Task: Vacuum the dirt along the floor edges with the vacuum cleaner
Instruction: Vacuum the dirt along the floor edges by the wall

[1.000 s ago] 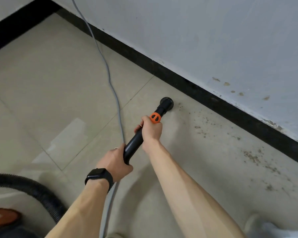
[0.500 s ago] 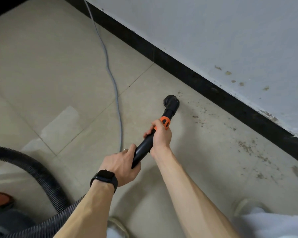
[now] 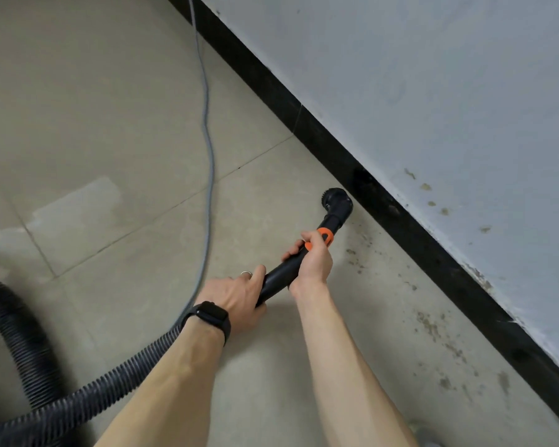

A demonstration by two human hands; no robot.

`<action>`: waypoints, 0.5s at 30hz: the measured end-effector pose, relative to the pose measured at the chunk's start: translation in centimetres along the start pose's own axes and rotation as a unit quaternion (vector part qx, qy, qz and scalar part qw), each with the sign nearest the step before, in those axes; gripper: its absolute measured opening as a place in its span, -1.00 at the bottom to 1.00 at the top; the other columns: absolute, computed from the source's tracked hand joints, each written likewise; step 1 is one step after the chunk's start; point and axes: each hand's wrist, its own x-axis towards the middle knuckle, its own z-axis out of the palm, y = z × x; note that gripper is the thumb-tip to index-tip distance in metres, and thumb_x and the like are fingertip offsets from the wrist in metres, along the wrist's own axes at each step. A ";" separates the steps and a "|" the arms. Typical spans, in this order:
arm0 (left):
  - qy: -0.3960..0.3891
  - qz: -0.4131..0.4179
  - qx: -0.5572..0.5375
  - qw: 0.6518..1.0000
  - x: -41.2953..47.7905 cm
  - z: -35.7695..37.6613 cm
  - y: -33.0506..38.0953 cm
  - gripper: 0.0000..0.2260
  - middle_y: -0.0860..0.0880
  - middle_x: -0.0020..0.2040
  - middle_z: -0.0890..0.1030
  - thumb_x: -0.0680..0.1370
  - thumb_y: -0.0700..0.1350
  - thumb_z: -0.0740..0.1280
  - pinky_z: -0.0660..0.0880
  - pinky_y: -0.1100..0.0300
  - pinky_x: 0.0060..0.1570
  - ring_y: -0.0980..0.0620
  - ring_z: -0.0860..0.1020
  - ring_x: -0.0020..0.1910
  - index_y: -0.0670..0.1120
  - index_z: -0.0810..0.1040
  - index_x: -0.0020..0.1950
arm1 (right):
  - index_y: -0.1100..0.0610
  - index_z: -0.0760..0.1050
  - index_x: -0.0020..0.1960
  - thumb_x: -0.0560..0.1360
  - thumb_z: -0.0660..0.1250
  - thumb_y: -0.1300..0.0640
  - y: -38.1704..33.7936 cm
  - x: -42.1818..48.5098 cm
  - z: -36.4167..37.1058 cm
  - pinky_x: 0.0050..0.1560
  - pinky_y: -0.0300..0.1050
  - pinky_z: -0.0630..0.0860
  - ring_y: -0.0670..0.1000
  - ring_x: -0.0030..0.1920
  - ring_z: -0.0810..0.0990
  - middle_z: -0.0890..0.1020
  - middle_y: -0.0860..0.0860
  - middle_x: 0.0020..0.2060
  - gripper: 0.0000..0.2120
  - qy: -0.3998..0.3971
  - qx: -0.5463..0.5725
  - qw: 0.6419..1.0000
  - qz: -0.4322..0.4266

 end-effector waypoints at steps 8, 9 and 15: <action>-0.011 -0.017 -0.017 1.000 2.0 0.8 0.9 -0.75 -0.02 0.02 0.55 0.57 0.08 0.17 0.24 0.08 -0.35 -0.12 0.60 -0.05 0.02 0.18 0.13 | 0.18 0.39 -0.16 0.40 0.34 0.27 -0.4 1.8 0.0 -0.50 -0.17 0.38 0.01 -0.55 0.36 0.43 -0.01 -0.48 -0.88 0.059 -0.012 0.997 -0.042; -0.009 -0.023 -0.021 0.999 2.0 1.0 0.9 -0.75 -0.02 0.02 0.55 0.58 0.08 0.17 0.26 0.07 -0.34 -0.11 0.60 -0.05 0.01 0.19 0.14 | 0.19 0.40 -0.15 0.40 0.33 0.28 -0.3 2.0 0.1 -0.50 -0.17 0.38 0.01 -0.56 0.36 0.43 0.00 -0.49 -0.89 0.065 -0.013 0.997 -0.048; 0.014 -0.085 -0.065 0.994 2.4 0.8 0.1 -0.70 -0.01 0.02 0.53 0.58 0.11 0.21 0.32 0.08 -0.32 -0.10 0.56 -0.08 -0.02 0.20 0.16 | 0.19 0.41 -0.11 0.41 0.31 0.30 0.2 3.1 2.4 -0.52 -0.18 0.38 0.01 -0.59 0.35 0.41 0.00 -0.52 -0.89 0.057 -0.044 0.995 -0.066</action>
